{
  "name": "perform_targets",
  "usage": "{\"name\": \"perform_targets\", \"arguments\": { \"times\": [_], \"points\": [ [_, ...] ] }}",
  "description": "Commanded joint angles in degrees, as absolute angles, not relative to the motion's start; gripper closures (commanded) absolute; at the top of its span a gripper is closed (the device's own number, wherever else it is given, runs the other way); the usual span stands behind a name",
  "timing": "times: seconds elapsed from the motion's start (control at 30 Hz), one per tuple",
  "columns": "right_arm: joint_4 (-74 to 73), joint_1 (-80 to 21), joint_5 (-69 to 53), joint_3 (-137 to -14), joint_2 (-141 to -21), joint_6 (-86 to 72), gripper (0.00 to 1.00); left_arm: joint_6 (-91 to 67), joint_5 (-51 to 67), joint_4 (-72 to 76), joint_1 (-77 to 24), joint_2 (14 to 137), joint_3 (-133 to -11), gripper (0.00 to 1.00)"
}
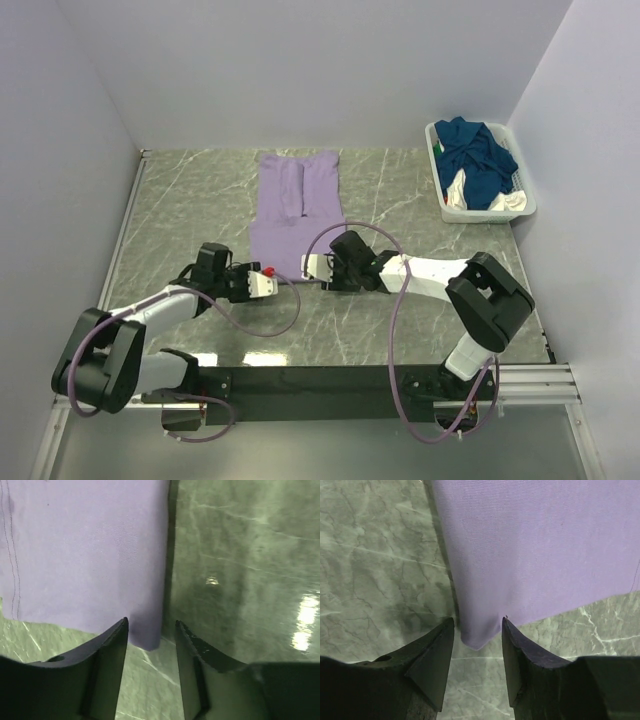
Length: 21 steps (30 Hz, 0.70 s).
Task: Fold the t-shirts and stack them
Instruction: Fold the tshirt
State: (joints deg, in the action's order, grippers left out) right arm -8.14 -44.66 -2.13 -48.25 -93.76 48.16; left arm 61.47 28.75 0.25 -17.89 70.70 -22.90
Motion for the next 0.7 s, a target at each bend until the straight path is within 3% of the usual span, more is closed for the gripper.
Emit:
{"name": "perform_targets", "arguments": {
  "times": [0.0, 0.13, 0.23, 0.27, 0.37, 0.47, 0.67],
  "points": [
    [-7.9, -45.1, -2.2, -47.4, -94.0, 49.2, 0.5, 64.1, 26.2, 1.7, -18.5, 73.8, -26.1, 0.52],
    [-7.6, -45.1, -1.8, -47.4, -95.5, 48.9, 0.53, 65.1, 24.7, 1.3, -18.6, 76.4, -27.3, 0.62],
    [-8.6, -45.1, -1.8, -48.3, -96.8, 48.7, 0.69, 65.1, 23.6, 0.7, -18.6, 78.4, -28.8, 0.76],
    [-8.9, -45.1, -1.8, -48.4, -96.8, 48.6, 0.81, 64.9, 23.6, 0.2, -18.6, 78.7, -29.7, 0.8],
    [-10.4, -45.0, -1.6, -48.7, -95.5, 48.0, 1.0, 64.2, 25.6, -4.5, -18.6, 77.3, -30.5, 0.9],
    [-13.8, -45.0, -2.0, -49.3, -93.0, 46.5, 1.0, 62.8, 29.5, -8.7, -18.6, 74.4, -32.2, 0.99],
    [-22.6, -45.4, -4.9, -50.4, -85.0, 42.4, 1.0, 64.3, 35.1, -23.4, -18.5, 64.7, -34.2, 0.99]
  ]
}}
